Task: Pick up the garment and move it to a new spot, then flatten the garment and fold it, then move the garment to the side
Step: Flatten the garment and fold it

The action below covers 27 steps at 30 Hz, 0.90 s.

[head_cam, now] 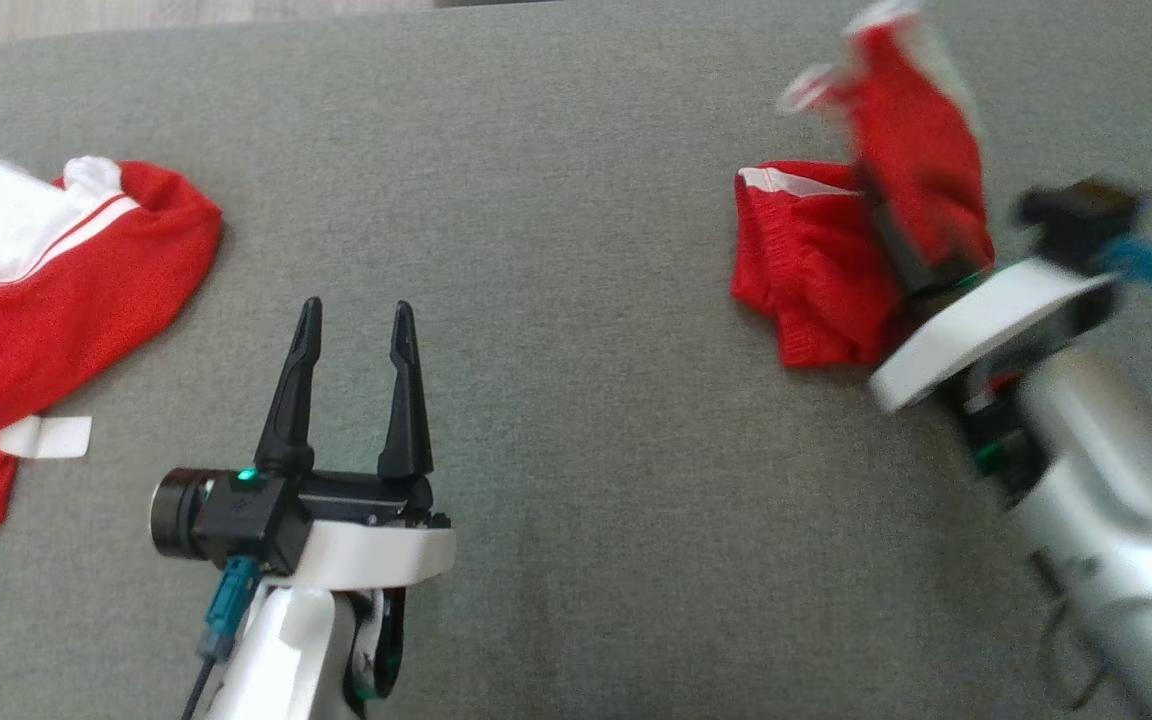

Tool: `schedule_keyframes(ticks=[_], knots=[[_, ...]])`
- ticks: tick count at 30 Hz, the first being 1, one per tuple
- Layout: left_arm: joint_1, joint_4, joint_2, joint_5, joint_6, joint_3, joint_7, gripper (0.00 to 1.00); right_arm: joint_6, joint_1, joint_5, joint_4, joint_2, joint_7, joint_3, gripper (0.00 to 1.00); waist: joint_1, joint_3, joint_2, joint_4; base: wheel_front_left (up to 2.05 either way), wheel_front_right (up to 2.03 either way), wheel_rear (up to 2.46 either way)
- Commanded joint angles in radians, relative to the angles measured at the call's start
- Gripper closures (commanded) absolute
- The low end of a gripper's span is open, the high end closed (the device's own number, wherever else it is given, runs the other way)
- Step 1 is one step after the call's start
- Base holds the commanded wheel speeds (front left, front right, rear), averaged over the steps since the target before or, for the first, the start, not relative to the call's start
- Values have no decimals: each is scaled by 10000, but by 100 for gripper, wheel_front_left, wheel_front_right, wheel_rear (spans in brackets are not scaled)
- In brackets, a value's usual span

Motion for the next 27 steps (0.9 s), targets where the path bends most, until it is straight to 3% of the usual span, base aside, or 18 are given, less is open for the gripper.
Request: schedule_keyframes(ticks=[1, 2, 6, 11, 16, 21, 27], knots=[[-87, -296, 74, -38, 46, 256, -49, 0, 33, 291, -50, -403, 400, 109, 167, 20, 1, -19, -1, 80, 0, 0, 0], [-85, -285, 74, -59, 39, 231, -49, 0, 33, 444, -106, -454, 689, 90, 187, 0, 1, -41, -1, 133, 0, 0, 0], [-35, -259, 74, -143, 60, 154, -49, 0, 33, 1025, -226, -866, 1448, -421, 334, 0, 1, -222, -1, 295, 0, 0, 0], [274, -359, 74, -140, 137, 241, -49, 0, 33, 1669, -1072, -1237, 1385, -1418, -152, 0, 1, -673, -1, 242, 0, 0, 0], [922, -593, 74, -81, 205, 377, -49, 0, 33, 2728, -2365, -1658, 1194, -1710, -1348, 0, 1, -1412, -1, 126, 0, 0, 0], [1998, -746, 74, 86, 166, 495, -49, 0, 33, 4480, -3212, -2523, 1597, -1719, -3154, 0, 1, -2292, -1, 116, 0, 0, 0], [2895, -825, 74, 332, 53, 599, -49, 0, 33, 5796, -4399, -2704, 1788, -1721, -3786, 0, 1, -2837, -1, 131, 0, 0, 0]])
